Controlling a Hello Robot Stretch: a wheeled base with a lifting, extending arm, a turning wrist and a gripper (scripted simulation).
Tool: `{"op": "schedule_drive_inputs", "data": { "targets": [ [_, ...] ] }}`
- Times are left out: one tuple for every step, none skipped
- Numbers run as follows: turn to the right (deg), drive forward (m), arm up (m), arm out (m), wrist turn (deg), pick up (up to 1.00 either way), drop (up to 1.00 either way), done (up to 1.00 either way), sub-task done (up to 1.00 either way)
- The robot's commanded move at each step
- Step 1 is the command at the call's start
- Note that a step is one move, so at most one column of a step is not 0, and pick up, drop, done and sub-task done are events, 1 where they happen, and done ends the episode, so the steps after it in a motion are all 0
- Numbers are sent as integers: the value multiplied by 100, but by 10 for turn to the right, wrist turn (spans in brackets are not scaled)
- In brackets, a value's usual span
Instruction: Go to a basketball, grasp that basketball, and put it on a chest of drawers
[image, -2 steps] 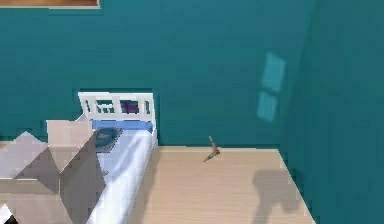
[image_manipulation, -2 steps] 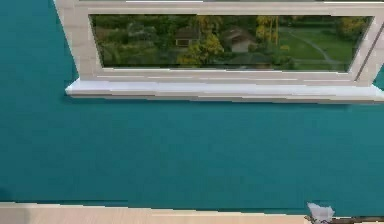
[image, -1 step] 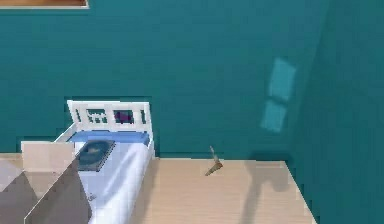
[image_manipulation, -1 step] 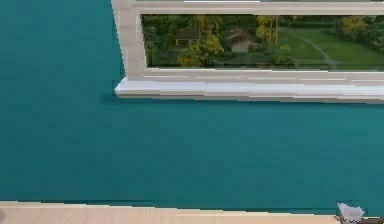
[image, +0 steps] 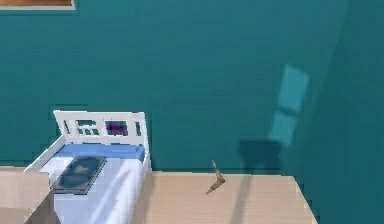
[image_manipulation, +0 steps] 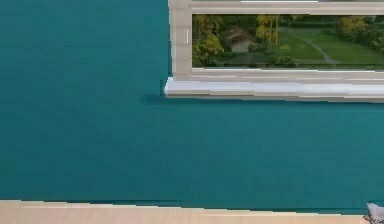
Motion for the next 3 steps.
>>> {"op": "schedule_drive_inputs", "data": {
  "targets": [
    [450, 0, 0, 0, 0, 0, 0, 0, 0],
    [450, 0, 0, 0, 0, 0, 0, 0, 0],
    [0, 5, 0, 0, 0, 0, 0, 0, 0]
  ]
}}
